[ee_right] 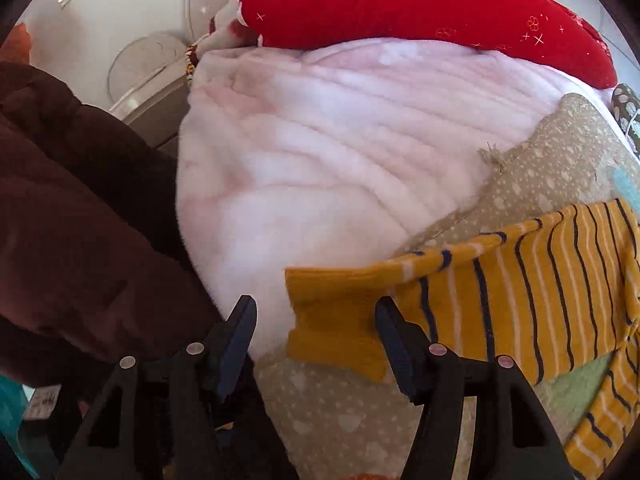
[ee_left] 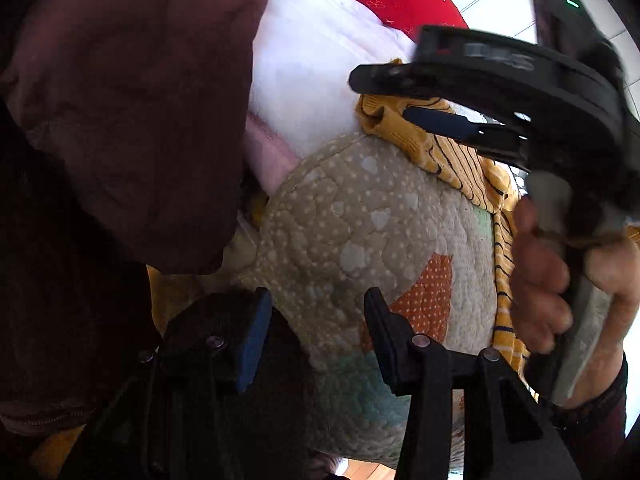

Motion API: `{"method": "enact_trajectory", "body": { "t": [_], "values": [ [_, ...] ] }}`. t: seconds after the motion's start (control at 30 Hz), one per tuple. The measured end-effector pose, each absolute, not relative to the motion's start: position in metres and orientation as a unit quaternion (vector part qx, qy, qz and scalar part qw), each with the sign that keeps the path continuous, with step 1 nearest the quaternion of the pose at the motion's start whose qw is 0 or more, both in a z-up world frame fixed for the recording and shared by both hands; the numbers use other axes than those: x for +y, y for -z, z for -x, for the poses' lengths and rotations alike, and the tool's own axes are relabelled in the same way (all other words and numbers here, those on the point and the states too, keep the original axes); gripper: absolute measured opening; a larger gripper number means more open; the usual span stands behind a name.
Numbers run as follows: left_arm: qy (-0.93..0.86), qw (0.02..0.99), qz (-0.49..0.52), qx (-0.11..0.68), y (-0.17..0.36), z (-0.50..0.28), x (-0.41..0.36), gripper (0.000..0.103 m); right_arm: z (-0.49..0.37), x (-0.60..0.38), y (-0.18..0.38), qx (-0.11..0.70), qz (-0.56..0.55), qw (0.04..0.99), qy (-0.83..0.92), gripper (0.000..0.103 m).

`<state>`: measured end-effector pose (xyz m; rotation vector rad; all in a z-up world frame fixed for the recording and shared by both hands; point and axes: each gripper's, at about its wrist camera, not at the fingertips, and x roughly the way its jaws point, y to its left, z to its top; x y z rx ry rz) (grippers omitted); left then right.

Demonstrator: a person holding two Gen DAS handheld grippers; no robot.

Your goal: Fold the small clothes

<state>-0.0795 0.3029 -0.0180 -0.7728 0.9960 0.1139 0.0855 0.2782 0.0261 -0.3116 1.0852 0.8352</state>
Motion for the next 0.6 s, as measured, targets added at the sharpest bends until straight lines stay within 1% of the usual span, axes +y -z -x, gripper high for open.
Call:
{"method": "enact_trajectory", "body": {
  "t": [0.03, 0.07, 0.1, 0.13, 0.23, 0.3, 0.37, 0.4, 0.47, 0.6],
  "values": [
    [-0.049, 0.807, 0.361, 0.466, 0.017, 0.078, 0.302, 0.047, -0.088, 0.281, -0.021, 0.496, 0.161, 0.772, -0.363, 0.056],
    [-0.044, 0.808, 0.359, 0.465, 0.015, 0.076, 0.3, 0.047, -0.089, 0.282, -0.016, 0.497, 0.177, 0.774, -0.349, 0.042],
    [-0.04, 0.811, 0.356, 0.463, 0.012, 0.075, 0.298, 0.047, -0.09, 0.28, -0.015, 0.495, 0.186, 0.777, -0.34, 0.018],
    [-0.033, 0.815, 0.352, 0.459, 0.008, 0.072, 0.296, 0.047, -0.093, 0.275, -0.021, 0.491, 0.173, 0.783, -0.342, 0.009],
    [-0.005, 0.827, 0.339, 0.449, -0.009, 0.058, 0.286, 0.047, -0.098, 0.237, -0.057, 0.455, 0.137, 0.813, -0.336, 0.009],
    [0.028, 0.832, 0.337, 0.44, -0.022, 0.043, 0.278, 0.051, -0.102, 0.198, -0.089, 0.422, 0.118, 0.839, -0.322, 0.009],
    [0.069, 0.833, 0.338, 0.433, -0.034, 0.024, 0.266, 0.065, -0.111, 0.151, -0.118, 0.402, 0.085, 0.86, -0.302, 0.009],
    [0.087, 0.831, 0.343, 0.43, -0.038, 0.013, 0.259, 0.068, -0.116, 0.127, -0.129, 0.395, 0.072, 0.87, -0.287, 0.009],
    [0.141, 0.82, 0.358, 0.423, -0.044, -0.015, 0.242, 0.076, -0.125, 0.082, -0.145, 0.387, 0.048, 0.886, -0.251, 0.009],
    [0.242, 0.766, 0.402, 0.439, -0.035, -0.075, 0.198, 0.076, -0.149, 0.006, -0.15, 0.405, -0.031, 0.892, -0.199, 0.009]
  ]
}}
